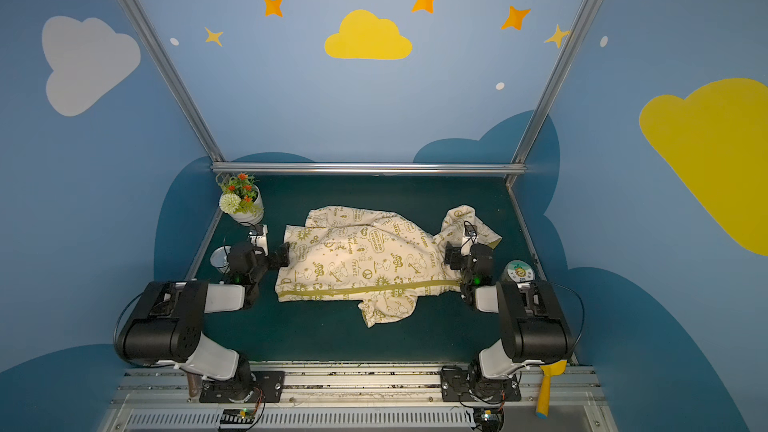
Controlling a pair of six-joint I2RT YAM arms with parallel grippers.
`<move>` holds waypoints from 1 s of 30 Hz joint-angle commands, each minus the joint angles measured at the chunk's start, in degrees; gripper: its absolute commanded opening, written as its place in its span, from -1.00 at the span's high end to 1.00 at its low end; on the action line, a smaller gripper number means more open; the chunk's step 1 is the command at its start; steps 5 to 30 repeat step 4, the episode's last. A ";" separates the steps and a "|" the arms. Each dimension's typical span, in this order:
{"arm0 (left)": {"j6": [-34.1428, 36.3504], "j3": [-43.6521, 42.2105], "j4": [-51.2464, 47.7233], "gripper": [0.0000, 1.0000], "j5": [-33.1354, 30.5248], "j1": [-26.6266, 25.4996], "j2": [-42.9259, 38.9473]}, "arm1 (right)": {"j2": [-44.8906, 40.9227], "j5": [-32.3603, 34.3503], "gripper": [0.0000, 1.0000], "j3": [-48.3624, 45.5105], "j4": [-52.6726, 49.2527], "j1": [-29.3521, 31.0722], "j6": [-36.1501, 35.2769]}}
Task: Zip up the jacket
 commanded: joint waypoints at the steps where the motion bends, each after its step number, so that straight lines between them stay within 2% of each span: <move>1: -0.07 0.53 0.08 -0.99 -0.68 -0.38 -0.82 | -0.46 -2.66 -0.75 1.22 -0.88 -1.00 0.97; 30: -0.52 0.08 0.72 -0.99 -1.94 -0.41 -1.07 | -0.60 -2.72 -0.75 1.16 -0.78 -0.97 0.90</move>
